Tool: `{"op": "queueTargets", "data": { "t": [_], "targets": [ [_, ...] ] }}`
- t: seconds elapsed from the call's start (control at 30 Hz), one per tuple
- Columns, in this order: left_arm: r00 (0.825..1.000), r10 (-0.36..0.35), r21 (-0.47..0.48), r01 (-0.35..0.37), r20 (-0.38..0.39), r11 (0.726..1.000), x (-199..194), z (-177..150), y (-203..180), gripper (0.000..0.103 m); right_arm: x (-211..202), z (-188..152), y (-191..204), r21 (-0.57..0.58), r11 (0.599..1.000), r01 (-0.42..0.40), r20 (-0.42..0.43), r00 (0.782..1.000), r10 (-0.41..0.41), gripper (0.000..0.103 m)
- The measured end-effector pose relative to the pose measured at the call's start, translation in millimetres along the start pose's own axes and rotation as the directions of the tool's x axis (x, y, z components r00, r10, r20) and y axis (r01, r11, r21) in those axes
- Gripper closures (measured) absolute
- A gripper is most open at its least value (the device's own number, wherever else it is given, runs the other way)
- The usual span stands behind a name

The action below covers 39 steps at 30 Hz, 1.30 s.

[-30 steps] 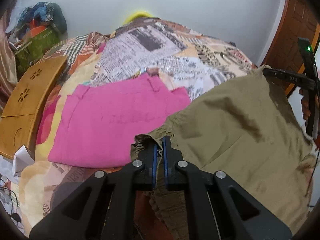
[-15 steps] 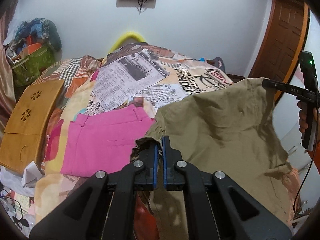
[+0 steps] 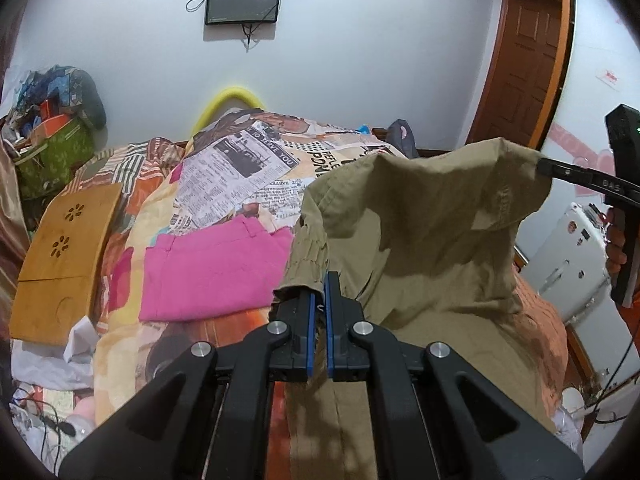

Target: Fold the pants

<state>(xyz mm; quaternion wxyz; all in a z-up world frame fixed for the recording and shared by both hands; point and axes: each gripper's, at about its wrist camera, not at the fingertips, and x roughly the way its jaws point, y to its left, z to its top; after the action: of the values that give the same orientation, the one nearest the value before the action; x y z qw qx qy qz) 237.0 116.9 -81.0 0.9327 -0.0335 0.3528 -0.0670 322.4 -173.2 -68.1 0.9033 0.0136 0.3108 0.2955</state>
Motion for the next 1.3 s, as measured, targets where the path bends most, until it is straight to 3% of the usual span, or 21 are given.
{"op": "queueTargets", "data": {
  "t": [0.3, 0.6, 0.9, 1.3],
  "targets": [
    [1.0, -0.025, 0.053, 0.025, -0.005, 0.998, -45, -41, -20, 0.1, -66, -47, 16, 0.038, 0.999, 0.003, 0.037, 0.999, -0.004, 0.099],
    [0.999, -0.038, 0.074, 0.04, -0.029, 0.996, -61, -92, -31, 0.1, -97, -118, 24, 0.081, 0.997, 0.015, -0.012, 1.0, -0.014, 0.099],
    [0.997, -0.037, 0.044, 0.04, -0.068, 0.998, -65, -144, -26, 0.099, -96, -196, 40, 0.129, 0.992, 0.007, -0.097, 0.995, 0.006, 0.099],
    [0.988, 0.037, -0.008, -0.039, -0.148, 0.999, -49, -194, -7, 0.099, -82, -264, 32, 0.16, 0.986, 0.044, -0.229, 0.973, -0.006, 0.099]
  ]
}}
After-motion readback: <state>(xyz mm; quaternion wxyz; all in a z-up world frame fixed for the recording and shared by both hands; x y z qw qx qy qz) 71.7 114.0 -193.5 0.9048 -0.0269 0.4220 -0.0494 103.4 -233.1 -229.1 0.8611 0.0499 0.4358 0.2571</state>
